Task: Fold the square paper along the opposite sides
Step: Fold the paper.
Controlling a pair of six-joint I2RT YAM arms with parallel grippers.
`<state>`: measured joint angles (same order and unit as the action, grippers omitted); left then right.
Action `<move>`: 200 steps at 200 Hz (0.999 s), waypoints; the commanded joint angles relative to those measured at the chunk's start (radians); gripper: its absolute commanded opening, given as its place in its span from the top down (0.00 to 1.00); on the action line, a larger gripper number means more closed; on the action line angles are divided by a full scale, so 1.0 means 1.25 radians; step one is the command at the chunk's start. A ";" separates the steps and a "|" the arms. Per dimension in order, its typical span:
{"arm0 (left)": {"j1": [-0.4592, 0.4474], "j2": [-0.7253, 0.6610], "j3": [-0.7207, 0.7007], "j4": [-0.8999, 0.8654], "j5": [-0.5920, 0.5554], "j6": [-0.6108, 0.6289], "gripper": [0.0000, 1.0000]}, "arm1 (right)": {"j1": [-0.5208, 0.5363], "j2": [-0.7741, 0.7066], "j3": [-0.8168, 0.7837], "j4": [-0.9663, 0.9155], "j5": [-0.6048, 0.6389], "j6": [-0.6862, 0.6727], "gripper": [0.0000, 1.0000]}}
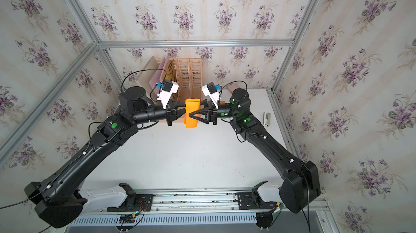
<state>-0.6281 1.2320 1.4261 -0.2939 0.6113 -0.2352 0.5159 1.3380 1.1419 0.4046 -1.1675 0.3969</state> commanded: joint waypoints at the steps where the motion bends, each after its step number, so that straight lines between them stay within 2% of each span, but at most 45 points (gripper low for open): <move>1: 0.001 0.001 0.001 0.030 0.021 0.002 1.00 | 0.001 -0.003 -0.001 0.032 -0.009 0.010 0.58; 68: 0.001 0.000 -0.013 0.052 0.031 -0.005 1.00 | 0.003 -0.003 -0.004 0.052 -0.014 0.024 0.69; 200: 0.002 -0.002 -0.020 0.057 0.024 -0.004 1.00 | 0.004 -0.001 -0.007 0.053 -0.015 0.024 0.73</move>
<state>-0.6270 1.2316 1.4025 -0.2668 0.6342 -0.2424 0.5209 1.3376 1.1328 0.4446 -1.1748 0.4202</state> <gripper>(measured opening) 0.059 0.276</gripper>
